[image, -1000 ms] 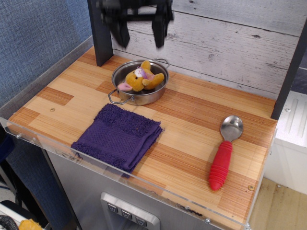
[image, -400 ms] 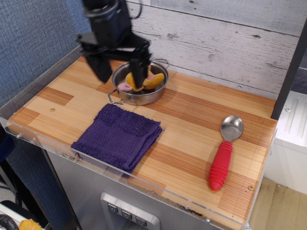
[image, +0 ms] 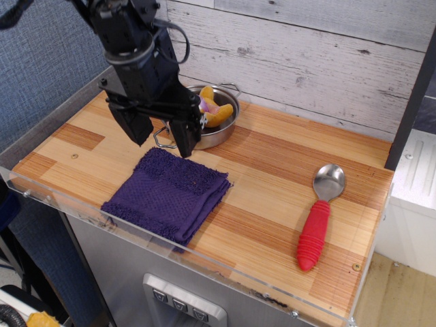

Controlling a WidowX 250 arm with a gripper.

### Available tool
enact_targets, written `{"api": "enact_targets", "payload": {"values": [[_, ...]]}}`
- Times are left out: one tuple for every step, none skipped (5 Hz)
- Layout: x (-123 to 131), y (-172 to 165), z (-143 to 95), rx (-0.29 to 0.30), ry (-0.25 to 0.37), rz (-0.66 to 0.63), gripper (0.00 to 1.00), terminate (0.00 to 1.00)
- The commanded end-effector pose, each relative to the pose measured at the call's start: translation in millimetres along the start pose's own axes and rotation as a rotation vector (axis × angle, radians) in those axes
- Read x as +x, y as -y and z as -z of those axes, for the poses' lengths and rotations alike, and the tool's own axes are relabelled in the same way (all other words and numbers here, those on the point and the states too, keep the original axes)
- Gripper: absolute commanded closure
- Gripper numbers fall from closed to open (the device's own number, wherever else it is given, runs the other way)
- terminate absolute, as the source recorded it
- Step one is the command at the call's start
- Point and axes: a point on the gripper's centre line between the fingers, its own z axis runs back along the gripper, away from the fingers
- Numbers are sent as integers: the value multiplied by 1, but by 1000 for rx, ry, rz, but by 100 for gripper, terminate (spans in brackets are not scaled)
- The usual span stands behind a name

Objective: Move the blue cloth from left side of the table to top right edge of the table.

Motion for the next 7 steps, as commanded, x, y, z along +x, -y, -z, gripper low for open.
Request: {"api": "enact_targets", "payload": {"values": [[5,0,23,7,-9,18,0,0],[9,5,37,48,-40,67,0,0],[5,3,42,99,-74,115,0,0],[4,4,44,117,-83,127,0,0],[4,-3,47,150,-97,131,0,0],[2,-10,43,157,-105,128,0,0],[-1,-13,46,161,-122,127,0,0]]}}
